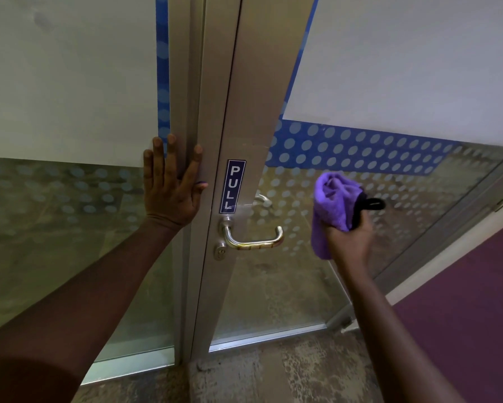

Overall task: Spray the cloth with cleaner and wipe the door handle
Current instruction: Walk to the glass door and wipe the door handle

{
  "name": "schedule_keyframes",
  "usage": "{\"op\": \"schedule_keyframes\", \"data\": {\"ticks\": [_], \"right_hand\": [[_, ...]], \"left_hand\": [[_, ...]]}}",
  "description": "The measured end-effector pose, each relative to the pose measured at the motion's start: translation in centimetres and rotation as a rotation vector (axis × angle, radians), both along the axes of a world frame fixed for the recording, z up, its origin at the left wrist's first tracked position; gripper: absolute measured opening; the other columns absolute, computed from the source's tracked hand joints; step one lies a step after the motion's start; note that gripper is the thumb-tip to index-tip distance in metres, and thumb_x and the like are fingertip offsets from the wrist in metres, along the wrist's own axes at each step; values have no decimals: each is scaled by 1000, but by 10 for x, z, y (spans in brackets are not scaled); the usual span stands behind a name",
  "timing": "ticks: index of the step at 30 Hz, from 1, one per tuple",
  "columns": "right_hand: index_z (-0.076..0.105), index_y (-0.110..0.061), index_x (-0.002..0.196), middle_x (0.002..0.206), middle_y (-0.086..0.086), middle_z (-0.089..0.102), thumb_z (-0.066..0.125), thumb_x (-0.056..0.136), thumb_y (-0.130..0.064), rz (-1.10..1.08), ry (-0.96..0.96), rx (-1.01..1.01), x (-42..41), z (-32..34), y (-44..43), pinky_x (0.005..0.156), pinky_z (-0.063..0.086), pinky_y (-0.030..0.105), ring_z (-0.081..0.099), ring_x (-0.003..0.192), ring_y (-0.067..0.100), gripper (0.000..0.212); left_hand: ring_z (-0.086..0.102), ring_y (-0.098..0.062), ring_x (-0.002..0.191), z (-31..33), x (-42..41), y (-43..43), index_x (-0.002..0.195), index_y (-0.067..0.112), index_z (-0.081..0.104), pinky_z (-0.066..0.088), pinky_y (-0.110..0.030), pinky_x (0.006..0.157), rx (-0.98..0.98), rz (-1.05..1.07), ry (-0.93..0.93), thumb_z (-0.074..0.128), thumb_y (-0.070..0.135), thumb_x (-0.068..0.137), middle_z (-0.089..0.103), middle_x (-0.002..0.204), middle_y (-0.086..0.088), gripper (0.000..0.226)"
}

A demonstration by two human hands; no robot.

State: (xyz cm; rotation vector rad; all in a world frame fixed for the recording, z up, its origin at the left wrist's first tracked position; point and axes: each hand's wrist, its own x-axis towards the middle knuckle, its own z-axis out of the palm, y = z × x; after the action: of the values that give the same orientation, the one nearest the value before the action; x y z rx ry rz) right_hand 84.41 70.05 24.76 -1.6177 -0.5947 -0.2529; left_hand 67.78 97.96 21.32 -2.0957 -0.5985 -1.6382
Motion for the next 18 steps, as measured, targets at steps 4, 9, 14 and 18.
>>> {"op": "schedule_keyframes", "data": {"ticks": [4,9,14,18], "right_hand": [[65,-32,100,92,-17,69,72,68,-7,52,90,-91,-10,-39,5,69,50,16,64,77,-9,42],[66,-33,95,81,-23,70,76,67,-2,13,151,-96,-7,-55,13,65,47,8,63,73,-14,43],[64,-23,106,95,-1,72,75,70,2,6,178,-103,-5,-59,18,74,52,21,67,82,6,45],[66,-21,108,95,-5,73,76,72,-1,23,186,-112,-9,-63,24,74,52,19,67,81,2,43]], "left_hand": [[-6,-30,150,-1,0,2,152,22,23,4,-47,122,-6,6,5,22,49,99,-11,163,-7,59],[-7,-29,150,-2,0,2,152,22,23,4,-47,122,-10,9,3,22,49,99,-11,163,-6,59],[-6,-30,150,-1,1,2,153,22,22,3,-47,122,2,21,5,21,49,99,-11,163,-7,60],[-6,-30,150,0,0,1,153,22,22,4,-47,122,-6,32,7,21,51,98,0,161,-18,62]]}}
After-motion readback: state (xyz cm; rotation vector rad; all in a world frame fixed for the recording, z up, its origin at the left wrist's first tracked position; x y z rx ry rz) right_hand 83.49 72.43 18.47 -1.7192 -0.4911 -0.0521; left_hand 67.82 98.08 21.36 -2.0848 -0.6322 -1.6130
